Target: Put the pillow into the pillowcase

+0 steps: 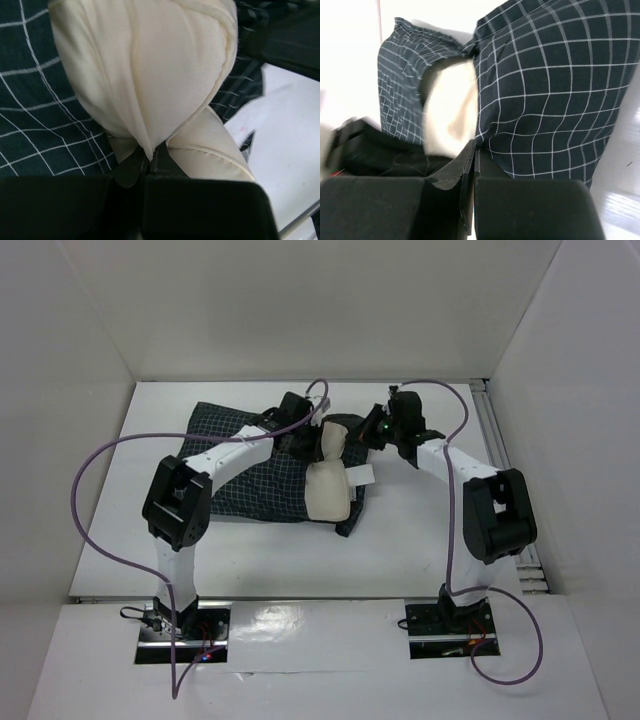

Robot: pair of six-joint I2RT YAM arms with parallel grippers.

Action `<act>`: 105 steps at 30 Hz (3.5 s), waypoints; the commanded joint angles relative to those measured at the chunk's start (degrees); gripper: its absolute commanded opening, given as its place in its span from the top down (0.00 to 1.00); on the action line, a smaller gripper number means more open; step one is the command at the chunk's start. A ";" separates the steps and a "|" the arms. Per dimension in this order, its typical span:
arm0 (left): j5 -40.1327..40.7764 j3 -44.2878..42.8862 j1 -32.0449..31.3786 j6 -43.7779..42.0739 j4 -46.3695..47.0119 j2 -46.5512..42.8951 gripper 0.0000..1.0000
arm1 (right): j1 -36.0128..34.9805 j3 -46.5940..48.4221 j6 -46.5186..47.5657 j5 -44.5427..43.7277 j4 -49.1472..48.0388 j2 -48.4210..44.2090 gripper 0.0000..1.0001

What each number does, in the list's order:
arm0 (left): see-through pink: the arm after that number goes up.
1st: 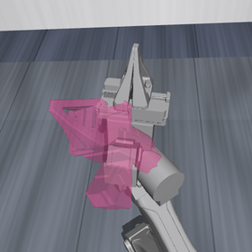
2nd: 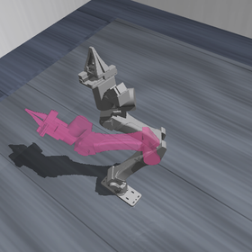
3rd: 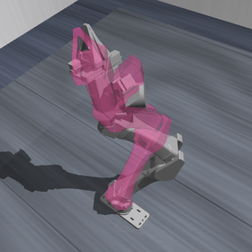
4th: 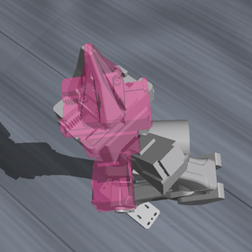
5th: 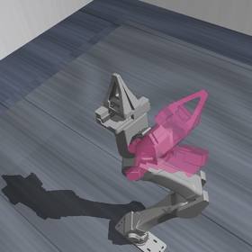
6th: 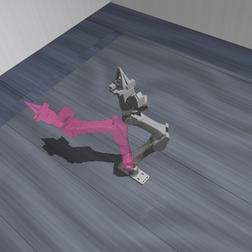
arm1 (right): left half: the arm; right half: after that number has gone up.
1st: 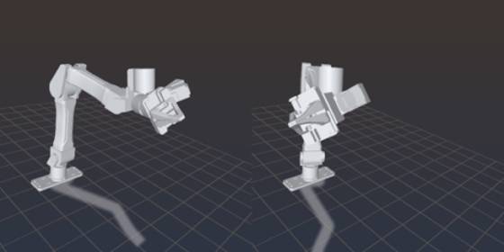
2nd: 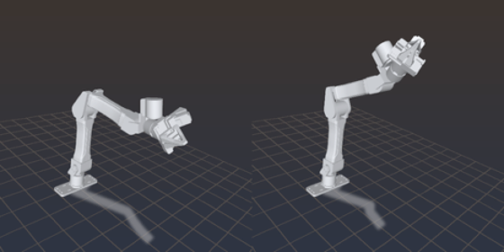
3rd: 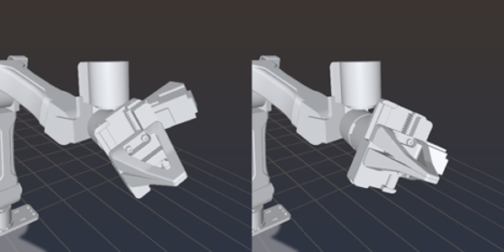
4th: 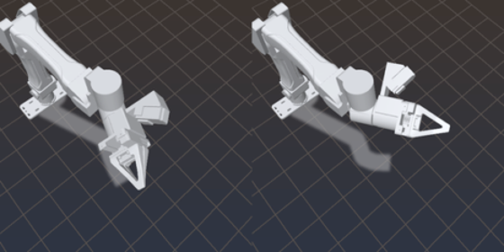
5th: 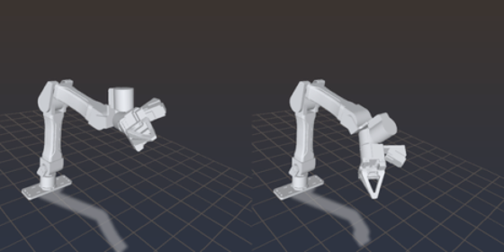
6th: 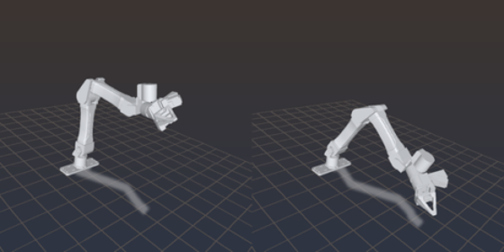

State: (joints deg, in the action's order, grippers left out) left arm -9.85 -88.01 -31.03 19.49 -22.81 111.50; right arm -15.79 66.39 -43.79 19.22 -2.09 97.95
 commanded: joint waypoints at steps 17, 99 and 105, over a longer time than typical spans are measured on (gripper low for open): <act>4.56 -2.68 0.97 12.93 -19.82 9.87 1.00 | 3.05 1.20 18.36 14.43 0.47 -22.28 1.00; 11.16 -5.07 -8.09 17.60 -23.60 -9.20 1.00 | -5.57 -20.23 4.52 -15.51 0.52 -19.79 0.47; 11.16 -5.68 -7.56 17.60 -23.60 -9.20 1.00 | -3.99 -32.11 -4.02 -23.54 -1.78 -29.14 0.56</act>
State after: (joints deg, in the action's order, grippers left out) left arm 2.46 -90.52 -38.92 37.52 -48.49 103.37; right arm -20.56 35.46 -43.11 0.69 0.84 69.36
